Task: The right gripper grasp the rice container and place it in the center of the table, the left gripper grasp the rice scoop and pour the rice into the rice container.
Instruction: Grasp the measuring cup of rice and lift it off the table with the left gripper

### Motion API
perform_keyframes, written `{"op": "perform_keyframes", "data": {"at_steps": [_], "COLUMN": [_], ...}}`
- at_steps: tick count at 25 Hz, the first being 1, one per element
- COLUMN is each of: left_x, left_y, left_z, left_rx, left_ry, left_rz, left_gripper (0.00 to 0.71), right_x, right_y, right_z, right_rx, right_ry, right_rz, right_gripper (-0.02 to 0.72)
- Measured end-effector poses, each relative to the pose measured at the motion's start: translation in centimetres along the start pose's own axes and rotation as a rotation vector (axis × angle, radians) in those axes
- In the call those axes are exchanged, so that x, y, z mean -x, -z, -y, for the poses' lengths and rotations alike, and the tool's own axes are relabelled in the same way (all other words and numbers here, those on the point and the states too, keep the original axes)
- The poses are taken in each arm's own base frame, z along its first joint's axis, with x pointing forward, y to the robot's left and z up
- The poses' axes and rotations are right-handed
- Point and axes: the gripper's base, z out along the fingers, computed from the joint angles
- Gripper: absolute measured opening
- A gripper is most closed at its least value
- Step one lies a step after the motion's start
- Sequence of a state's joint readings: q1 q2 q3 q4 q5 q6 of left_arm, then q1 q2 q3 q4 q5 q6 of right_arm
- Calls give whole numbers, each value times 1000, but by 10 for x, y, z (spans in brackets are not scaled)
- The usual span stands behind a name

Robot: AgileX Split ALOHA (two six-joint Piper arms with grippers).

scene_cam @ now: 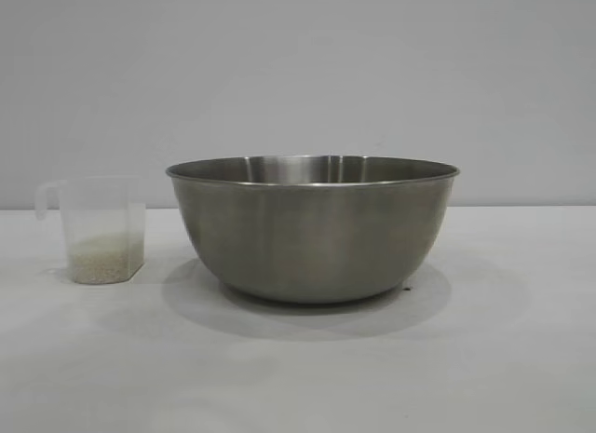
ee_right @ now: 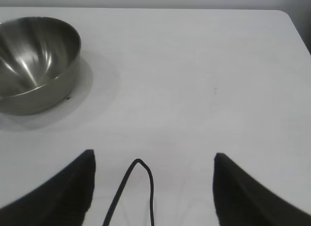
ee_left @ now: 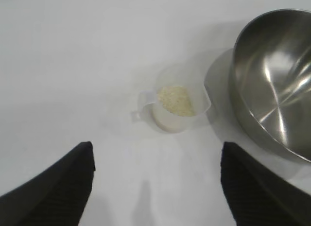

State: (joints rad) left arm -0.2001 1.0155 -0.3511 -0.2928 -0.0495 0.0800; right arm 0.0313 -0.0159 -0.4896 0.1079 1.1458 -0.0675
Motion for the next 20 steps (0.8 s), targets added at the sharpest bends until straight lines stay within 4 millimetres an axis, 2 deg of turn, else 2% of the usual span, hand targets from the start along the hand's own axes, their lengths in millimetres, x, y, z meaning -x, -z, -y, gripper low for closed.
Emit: {"op": "perform_keyframes", "data": {"at_steps": [3, 9, 13, 20], "left_x": [-17, -46, -55, -54], "left_y": [0, 7, 12, 8], "left_z": [-5, -2, -3, -3], "left_rx": [19, -26, -40, -37], "left_ry": [-6, -74, -101, -146], "left_rz": [54, 163, 217, 317], "left_gripper": [473, 473, 473, 473], "right_x": [0, 0, 0, 0], "right_y": [0, 0, 0, 0], "right_z": [0, 0, 0, 0], "right_rx": [0, 1, 1, 1], "right_ry": [0, -1, -1, -1], "right_rz": [0, 0, 0, 0], "right_gripper": [438, 438, 438, 438]}}
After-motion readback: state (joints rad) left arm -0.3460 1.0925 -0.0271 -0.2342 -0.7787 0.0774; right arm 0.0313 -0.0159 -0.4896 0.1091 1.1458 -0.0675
